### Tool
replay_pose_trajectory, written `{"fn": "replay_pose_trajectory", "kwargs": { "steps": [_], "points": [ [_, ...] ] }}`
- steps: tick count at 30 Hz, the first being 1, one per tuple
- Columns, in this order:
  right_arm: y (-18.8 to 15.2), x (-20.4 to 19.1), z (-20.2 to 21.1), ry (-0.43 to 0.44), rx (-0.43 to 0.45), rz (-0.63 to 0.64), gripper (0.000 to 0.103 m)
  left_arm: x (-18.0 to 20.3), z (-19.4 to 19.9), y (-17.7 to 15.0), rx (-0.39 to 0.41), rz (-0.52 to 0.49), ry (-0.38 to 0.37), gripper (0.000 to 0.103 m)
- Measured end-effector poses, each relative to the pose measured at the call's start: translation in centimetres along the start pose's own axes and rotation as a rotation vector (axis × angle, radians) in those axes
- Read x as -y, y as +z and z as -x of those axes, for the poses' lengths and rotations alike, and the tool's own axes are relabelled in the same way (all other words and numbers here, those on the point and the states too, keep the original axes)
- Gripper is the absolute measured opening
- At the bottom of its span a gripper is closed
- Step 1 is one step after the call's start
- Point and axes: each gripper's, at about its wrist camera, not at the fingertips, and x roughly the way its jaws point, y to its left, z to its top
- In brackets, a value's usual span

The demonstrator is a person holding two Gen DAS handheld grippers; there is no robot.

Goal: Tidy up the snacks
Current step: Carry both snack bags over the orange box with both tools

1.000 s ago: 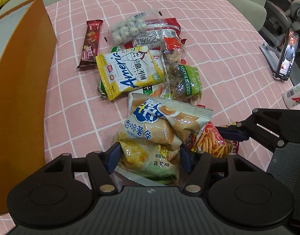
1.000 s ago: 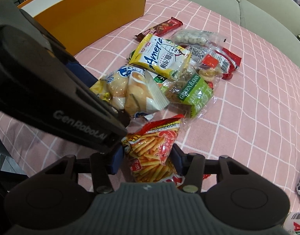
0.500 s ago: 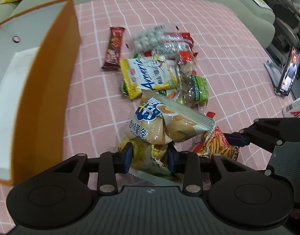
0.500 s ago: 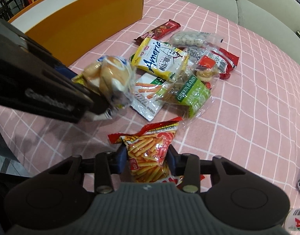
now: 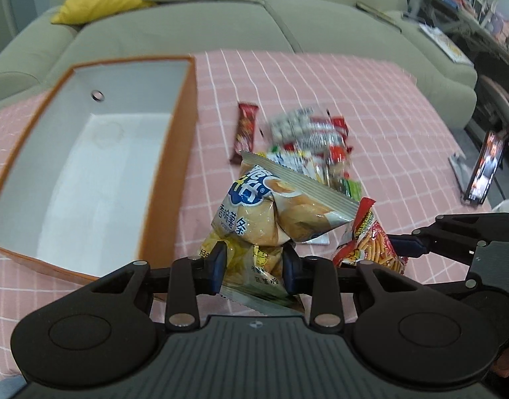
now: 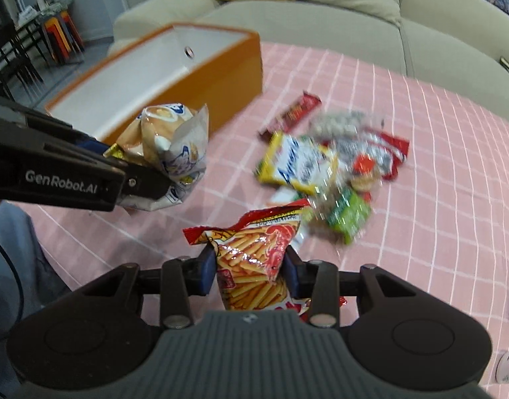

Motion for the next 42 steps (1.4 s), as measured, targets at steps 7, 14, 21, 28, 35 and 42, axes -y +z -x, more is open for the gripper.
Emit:
{"fn": "replay_pose_trajectory", "kwargs": {
  "steps": [7, 14, 21, 28, 35, 42],
  "points": [
    [3.0, -1.8, 2.0, 0.061, 0.080, 0.012, 0.038, -2.2, 3.8, 0.9, 0.086, 0.037, 0.029, 0.037],
    [6.9, -4.2, 3.2, 0.121, 0.140, 0.060, 0.038, -5.7, 6.3, 2.3, 0.138, 0.043, 0.098, 0.037],
    [11.4, -7.7, 2.5, 0.168, 0.172, 0.172, 0.038, -8.9, 7.1, 4.0, 0.131, 0.011, 0.176, 0.037],
    [14.1, -11.8, -0.6, 0.180, 0.130, 0.346, 0.038, -11.1, 4.9, 5.1, 0.023, -0.064, 0.223, 0.037],
    [15.4, -13.4, -4.7, 0.209, 0.071, 0.496, 0.038, -13.3, 1.5, 5.2, -0.088, -0.112, 0.210, 0.037],
    [16.3, -14.0, -8.7, 0.233, -0.013, 0.562, 0.038, -15.0, -1.9, 5.2, -0.209, -0.143, 0.179, 0.037]
  ]
}}
